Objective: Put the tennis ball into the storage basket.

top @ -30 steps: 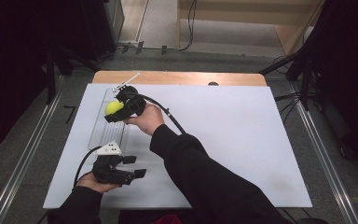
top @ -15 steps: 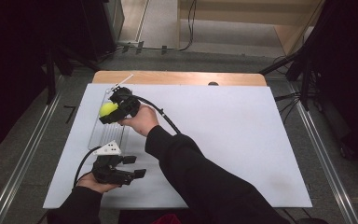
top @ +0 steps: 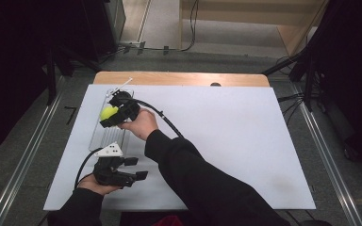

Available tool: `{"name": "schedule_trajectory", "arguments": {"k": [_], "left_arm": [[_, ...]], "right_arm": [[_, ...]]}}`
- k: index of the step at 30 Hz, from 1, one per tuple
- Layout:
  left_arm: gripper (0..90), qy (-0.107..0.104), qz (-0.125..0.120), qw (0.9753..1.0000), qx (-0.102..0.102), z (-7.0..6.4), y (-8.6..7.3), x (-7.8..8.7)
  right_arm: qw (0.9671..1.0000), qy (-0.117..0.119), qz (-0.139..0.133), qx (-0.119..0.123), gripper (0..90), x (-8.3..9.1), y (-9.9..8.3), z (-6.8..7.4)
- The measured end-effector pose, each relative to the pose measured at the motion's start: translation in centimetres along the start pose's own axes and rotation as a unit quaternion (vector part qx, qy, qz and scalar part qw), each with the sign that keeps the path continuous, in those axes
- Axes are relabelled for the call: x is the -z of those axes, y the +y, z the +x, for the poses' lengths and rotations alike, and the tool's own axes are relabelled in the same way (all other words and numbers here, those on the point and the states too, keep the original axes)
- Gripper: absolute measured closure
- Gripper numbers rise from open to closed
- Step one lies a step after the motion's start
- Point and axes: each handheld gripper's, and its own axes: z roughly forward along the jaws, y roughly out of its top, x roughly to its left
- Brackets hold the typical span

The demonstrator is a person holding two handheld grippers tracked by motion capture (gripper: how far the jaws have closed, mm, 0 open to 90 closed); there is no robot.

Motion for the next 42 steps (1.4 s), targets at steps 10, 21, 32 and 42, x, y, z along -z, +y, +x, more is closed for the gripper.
{"name": "schedule_trajectory", "arguments": {"k": [10,21,32,42], "left_arm": [[29.3,-0.002,0.000,1.0000,0.000,-0.1,0.0,0.0],[29.3,-0.002,-0.001,1.0000,0.000,0.0,0.0,0.0],[29.2,0.001,0.001,1.0000,0.000,0.0,0.0,0.0],[29.2,0.003,0.004,1.0000,0.000,0.1,0.0,-0.1]], "right_arm": [[0.9999,-0.006,0.011,0.002,23.6,-1.3,-0.4,0.1],[0.9999,0.000,-0.017,0.002,14.4,-0.9,-0.2,0.1],[0.9999,-0.004,-0.008,-0.012,14.2,1.5,-0.4,-0.6],[0.9997,-0.016,-0.007,-0.015,14.7,3.8,-1.7,-1.5]]}}
